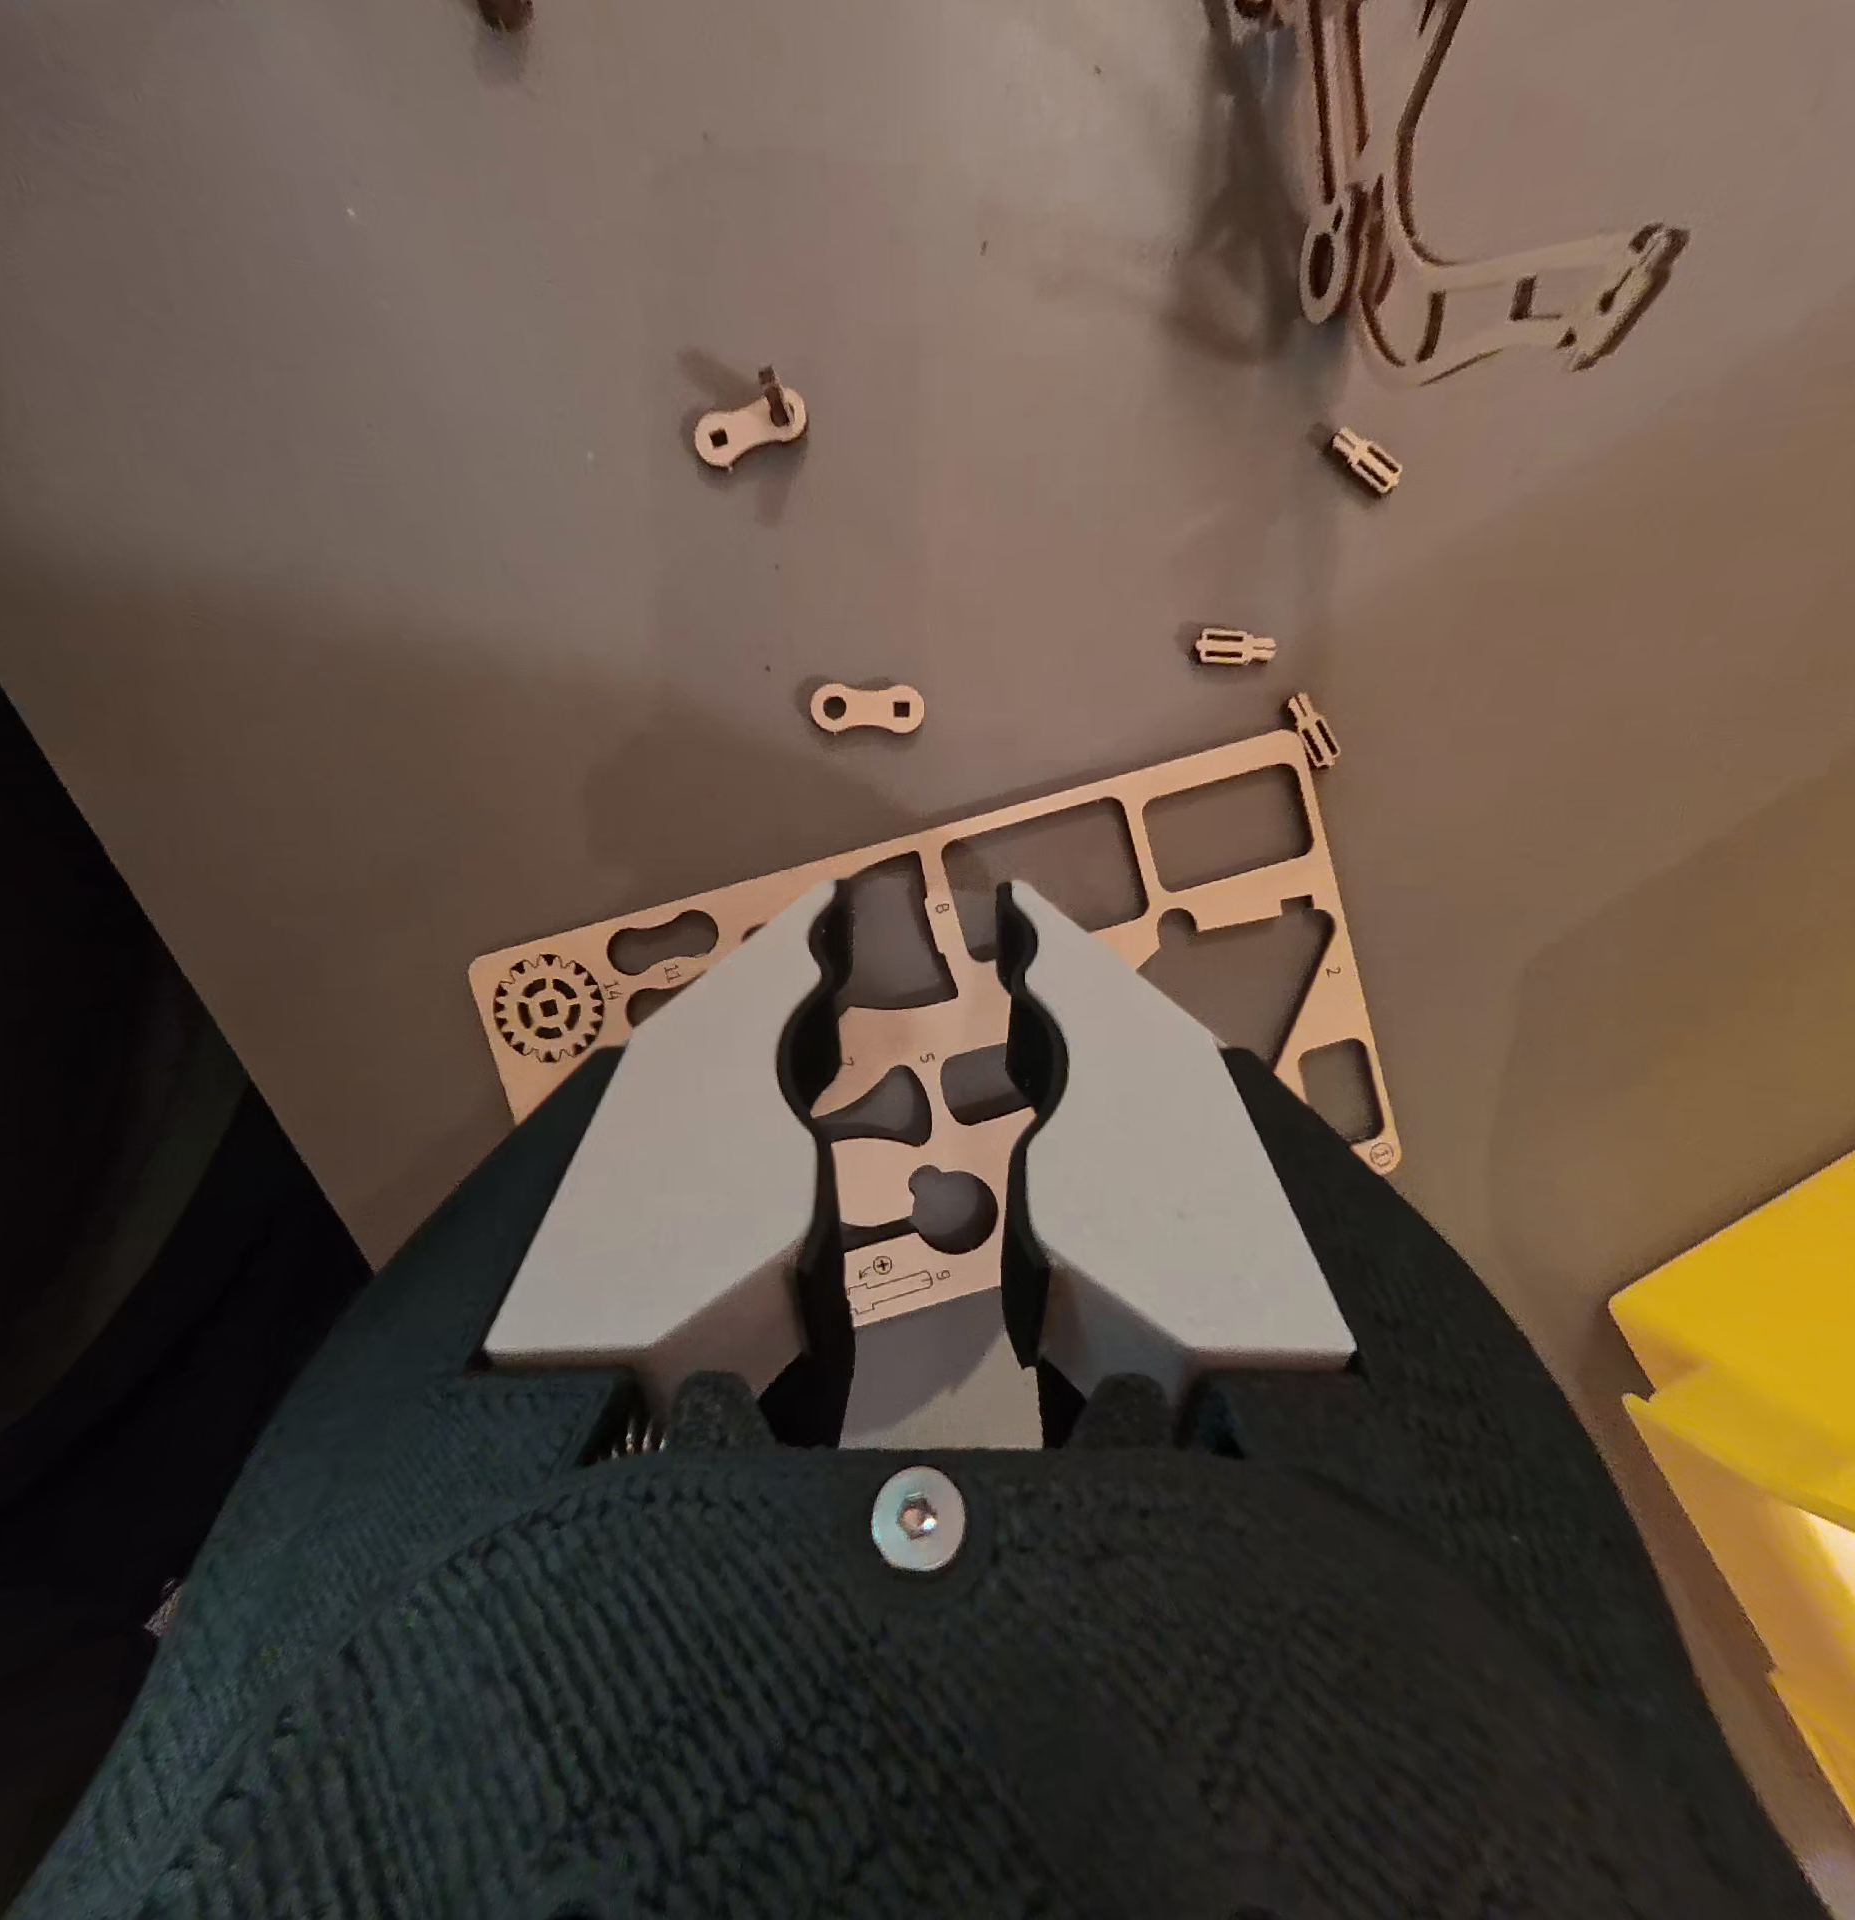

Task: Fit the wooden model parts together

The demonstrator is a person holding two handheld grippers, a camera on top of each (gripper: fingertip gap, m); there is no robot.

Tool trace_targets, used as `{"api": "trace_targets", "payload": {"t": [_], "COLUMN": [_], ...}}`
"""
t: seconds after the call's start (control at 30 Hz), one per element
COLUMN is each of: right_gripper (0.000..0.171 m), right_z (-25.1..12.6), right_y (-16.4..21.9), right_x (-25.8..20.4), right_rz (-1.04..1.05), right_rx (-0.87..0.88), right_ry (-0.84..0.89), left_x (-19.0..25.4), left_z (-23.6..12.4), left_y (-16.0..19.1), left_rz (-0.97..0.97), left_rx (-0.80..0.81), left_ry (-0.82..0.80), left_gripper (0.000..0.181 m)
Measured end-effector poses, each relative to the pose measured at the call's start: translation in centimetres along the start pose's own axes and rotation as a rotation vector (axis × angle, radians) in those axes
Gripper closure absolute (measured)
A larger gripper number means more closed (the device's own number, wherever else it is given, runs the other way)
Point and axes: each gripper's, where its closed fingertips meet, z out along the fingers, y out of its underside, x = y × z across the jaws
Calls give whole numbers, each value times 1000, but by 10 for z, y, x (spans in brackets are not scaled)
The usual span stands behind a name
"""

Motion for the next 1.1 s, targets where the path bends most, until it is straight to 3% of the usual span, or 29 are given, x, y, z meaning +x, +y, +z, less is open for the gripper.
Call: {"api": "trace_targets", "payload": {"t": [0.4, 0.5, 0.6, 0.7, 0.87, 1.0, 1.1], "right_gripper": [145, 144, 143, 144, 166, 171, 171], "right_z": [-9, -22, -50, -91, -164, -170, -158], "right_y": [20, 14, 2, -14, -30, -9, -18], "right_x": [8, 12, 38, 72, 79, 77, 70], "right_rz": [68, 62, 53, 18, -71, -77, -171], "right_rx": [-9, 72, 223, 410, 944, 973, 897], "right_ry": [17, 57, 242, 564, 1058, 1311, 1316], "left_x": [0, 0, 0, 0, 0, 0, 0], "left_z": [0, -1, -1, -1, -1, -1, 0], "left_y": [0, 0, -1, -1, -1, 0, 0], "left_rz": [-4, -7, -8, -12, -10, -11, -20], "left_rx": [1, 1, 3, 5, 8, 1, 3], "left_ry": [1, 1, 1, 2, 3, 1, 2], "left_gripper": [181, 181, 181, 181, 181, 181, 181]}}
